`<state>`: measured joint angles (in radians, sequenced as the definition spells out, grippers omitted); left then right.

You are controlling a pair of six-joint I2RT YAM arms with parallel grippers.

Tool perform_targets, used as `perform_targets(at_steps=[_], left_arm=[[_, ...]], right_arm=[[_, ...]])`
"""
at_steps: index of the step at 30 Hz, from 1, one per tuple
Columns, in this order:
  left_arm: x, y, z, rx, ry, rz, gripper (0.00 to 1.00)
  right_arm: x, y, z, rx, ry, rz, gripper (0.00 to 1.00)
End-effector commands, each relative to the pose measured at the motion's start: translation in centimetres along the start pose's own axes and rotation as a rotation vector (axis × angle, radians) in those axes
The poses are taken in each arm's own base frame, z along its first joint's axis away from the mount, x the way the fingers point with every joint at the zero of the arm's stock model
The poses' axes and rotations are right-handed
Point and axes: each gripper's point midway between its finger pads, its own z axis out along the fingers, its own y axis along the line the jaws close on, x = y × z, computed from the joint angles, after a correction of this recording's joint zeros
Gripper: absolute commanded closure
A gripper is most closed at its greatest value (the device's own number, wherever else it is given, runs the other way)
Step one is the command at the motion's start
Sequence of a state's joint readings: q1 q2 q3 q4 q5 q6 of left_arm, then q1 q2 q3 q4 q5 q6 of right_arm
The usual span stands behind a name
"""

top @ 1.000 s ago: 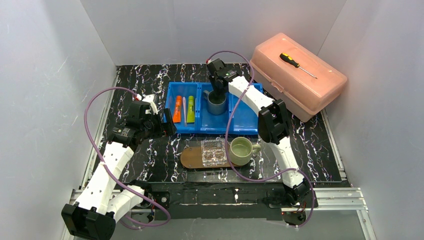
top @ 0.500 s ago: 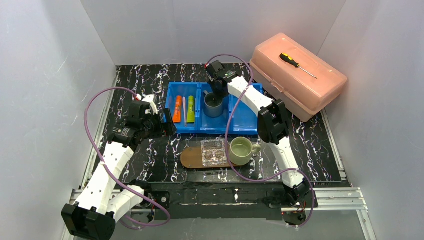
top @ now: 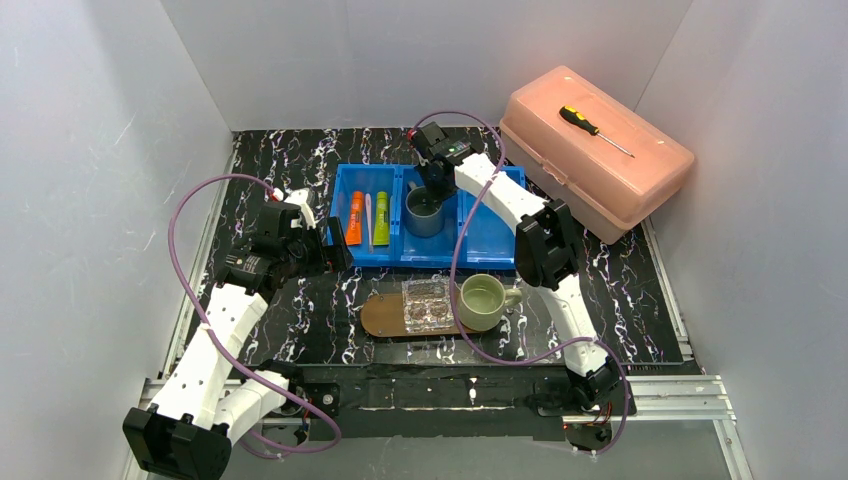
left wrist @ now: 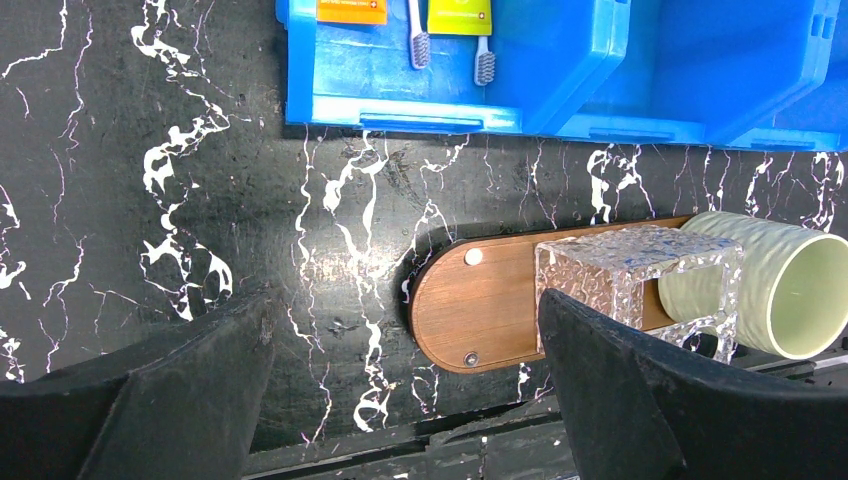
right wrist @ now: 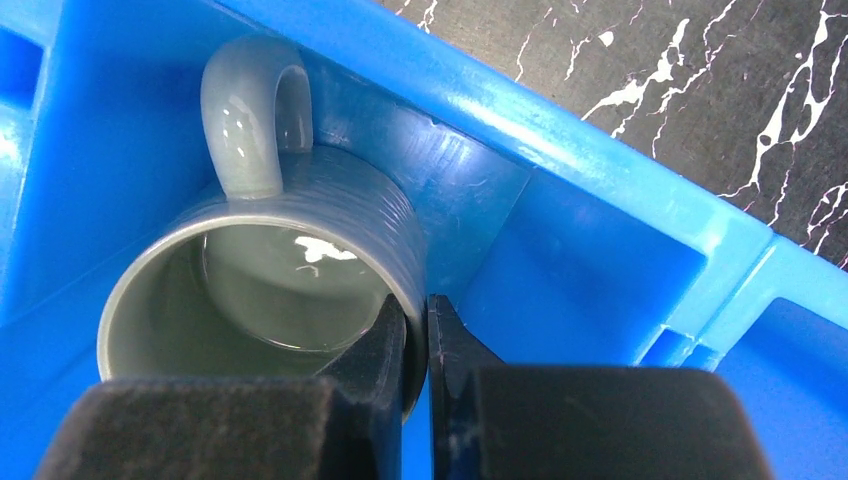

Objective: Prepare toiletry sets of a toothbrush and toothpaste on the tray

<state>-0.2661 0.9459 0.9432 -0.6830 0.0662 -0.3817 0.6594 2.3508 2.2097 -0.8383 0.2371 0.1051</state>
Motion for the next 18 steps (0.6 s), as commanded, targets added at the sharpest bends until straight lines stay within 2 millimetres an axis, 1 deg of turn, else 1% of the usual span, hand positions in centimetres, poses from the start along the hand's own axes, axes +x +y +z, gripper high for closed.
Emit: perform_targets(at_steps=[1,8,13,18], left_arm=[[-0.4,0.1,-0.6,-0.014,-0.01,0.017,0.02],[-0.5,0.2,-0.6,-0.021,-0.015,0.016,0.02],[-0.6,0.2,-0.8,-0.023,-0.024,0.016,0.02],[-0.7,0.3,-0.9,-0.026,-0.032,0.014,0.02]], right_arm=[[-3.5,-0.3,-5.4,-0.006,-0.123,0.023,0.99],[-5.2,-0.7,-9.6,-0.018,-0.202,0.028,0.99],[-5.5,-0.8,-12.2,-0.016,-0.231,0.013,0.99],[-6.0,-0.5,-14.8,-0.022,-0.273,-0.018,0.99]])
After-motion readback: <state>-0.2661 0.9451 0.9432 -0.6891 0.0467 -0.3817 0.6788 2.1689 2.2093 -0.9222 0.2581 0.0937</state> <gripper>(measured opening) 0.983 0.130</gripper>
